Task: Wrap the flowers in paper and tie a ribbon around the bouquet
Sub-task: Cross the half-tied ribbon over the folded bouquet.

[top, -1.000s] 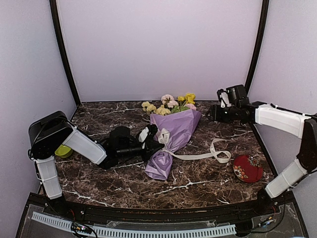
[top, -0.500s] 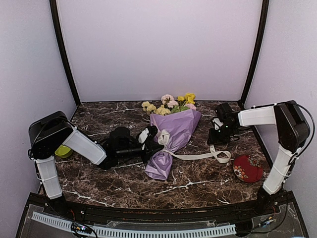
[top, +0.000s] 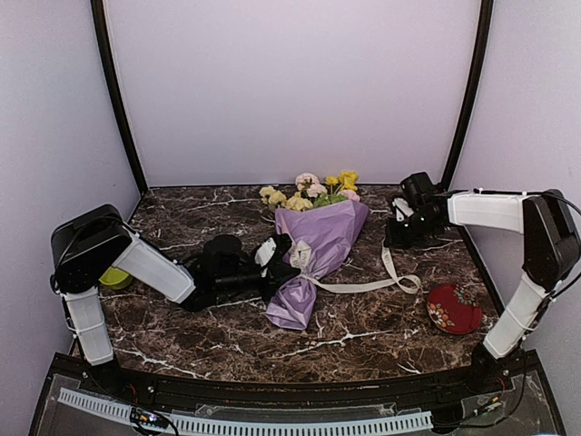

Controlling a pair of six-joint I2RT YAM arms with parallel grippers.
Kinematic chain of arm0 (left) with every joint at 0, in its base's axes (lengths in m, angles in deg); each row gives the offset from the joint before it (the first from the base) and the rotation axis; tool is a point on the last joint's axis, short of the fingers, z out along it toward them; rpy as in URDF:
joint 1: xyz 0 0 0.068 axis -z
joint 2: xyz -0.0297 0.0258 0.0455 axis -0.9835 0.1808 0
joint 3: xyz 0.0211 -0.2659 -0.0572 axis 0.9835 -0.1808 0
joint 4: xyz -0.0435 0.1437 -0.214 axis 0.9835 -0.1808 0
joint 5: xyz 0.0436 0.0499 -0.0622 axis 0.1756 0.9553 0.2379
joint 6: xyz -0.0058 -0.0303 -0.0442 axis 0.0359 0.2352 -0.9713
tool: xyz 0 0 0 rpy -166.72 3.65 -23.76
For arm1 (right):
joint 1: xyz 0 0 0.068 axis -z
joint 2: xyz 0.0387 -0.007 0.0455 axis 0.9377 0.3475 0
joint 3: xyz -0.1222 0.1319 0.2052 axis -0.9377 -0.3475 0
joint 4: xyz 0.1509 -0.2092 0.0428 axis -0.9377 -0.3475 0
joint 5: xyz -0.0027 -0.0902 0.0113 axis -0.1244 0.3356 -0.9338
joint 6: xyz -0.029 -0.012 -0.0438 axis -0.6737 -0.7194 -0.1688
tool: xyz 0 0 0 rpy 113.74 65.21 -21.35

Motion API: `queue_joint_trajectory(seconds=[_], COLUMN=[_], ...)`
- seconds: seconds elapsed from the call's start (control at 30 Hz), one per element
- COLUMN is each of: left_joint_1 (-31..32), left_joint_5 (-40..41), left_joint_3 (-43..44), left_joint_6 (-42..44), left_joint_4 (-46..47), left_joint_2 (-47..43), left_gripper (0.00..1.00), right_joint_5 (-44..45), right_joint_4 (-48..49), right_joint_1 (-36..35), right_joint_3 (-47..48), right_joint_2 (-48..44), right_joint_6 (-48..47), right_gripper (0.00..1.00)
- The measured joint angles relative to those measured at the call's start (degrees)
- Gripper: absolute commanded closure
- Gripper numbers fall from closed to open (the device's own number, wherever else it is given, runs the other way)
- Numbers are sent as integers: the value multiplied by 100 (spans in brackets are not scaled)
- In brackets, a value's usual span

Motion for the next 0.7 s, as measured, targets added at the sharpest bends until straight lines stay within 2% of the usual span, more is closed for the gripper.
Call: queue_joint_trajectory(seconds=[0.33,0.47,0.7], left_joint_1=[125,186,378], left_joint_5=[319,402,562], left_joint_3=[-131,-133,-155], left_joint_6=[149,275,459], left_joint_4=[-26,-94,-155], left_joint_2=[-271,-271,-282], left_gripper=[100,100,100], right_joint_5=[-107,39,125], right_joint_4=[-13,-92,55], right_joint_1=[-262,-901,-2262], right_joint_3=[942,1613,3521], right_joint_2=[-190,-179,350], right_joint_6=[240,319,402], right_gripper=[100,100,100])
